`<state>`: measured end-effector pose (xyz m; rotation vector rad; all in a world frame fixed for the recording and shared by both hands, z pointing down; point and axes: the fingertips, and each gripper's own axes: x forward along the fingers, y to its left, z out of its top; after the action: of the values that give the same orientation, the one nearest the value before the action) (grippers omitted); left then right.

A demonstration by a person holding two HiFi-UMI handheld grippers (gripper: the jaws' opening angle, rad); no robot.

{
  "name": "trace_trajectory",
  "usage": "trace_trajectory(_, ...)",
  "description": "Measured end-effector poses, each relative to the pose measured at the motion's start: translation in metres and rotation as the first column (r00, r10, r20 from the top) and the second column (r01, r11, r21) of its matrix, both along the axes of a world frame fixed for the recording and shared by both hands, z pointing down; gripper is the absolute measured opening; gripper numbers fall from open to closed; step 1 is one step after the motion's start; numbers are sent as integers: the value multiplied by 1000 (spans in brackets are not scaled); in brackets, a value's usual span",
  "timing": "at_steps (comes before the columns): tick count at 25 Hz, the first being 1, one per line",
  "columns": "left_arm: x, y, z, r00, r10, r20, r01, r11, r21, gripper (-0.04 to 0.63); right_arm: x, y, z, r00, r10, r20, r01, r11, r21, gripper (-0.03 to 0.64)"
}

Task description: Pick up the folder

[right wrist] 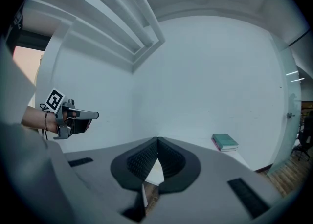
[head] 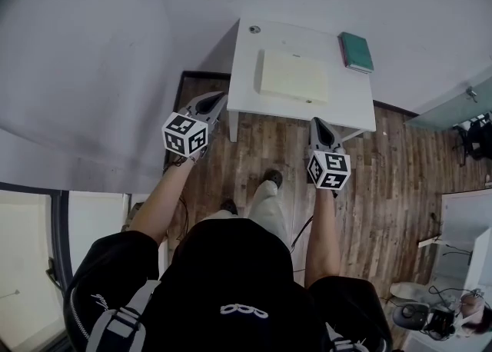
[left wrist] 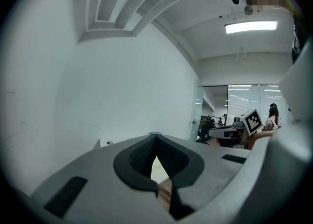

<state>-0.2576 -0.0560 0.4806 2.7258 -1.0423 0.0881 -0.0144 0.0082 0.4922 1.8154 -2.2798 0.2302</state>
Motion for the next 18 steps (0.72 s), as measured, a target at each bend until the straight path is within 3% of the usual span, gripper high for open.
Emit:
trace_trajectory(8,11,-18,6,1000,-7,11,7,1000,-4,21,14,-23,3,1000,-3,5,3,1000,0,23)
trace_trajectory(18,53,-65,12,1000,-10,27,11,1000,-22,21,56,-70,15,1000,-1,22,2,1000,-25,23)
